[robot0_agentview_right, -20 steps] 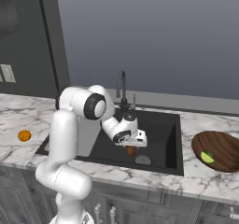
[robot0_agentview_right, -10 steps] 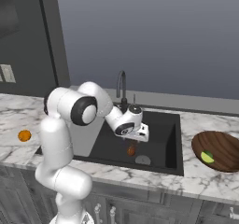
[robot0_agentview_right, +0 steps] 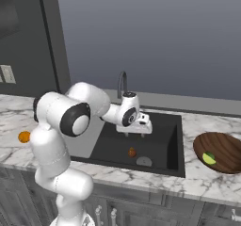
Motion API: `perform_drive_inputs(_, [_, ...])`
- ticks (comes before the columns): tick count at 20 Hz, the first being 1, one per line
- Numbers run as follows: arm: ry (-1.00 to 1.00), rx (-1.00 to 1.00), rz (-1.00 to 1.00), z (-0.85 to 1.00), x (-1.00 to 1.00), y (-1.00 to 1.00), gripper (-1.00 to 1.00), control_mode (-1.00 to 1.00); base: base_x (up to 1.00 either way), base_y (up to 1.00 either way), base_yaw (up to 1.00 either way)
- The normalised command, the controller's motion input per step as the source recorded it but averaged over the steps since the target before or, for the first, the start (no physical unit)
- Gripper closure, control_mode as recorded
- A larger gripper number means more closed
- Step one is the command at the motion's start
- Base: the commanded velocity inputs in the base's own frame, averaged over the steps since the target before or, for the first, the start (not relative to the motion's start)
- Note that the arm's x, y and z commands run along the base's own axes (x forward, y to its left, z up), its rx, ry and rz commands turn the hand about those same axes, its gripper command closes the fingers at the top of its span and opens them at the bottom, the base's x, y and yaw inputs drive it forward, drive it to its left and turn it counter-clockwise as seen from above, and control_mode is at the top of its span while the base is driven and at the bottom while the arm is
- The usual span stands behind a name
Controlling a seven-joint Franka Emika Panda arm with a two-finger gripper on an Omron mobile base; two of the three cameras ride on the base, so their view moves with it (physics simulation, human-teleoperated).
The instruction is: There is a mixed pile of frozen fruits and vegetables on the counter. Locate all the frozen vegetables and place the items in a bowl on the counter. Take all the frozen fruits and defrost them in a running sink.
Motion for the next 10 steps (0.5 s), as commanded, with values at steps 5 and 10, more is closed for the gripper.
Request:
perform_drive_inputs(5, [-0.09,0.07,-0.04,0.34,-0.5,-0.32,-1.0,-1.0,0.0,0.0,0.0])
perform_drive_inputs(10, [-0.09,0.03,-0.04,0.82,-0.37,-0.12,-1.0,-1.0,0.0,0.0,0.0])
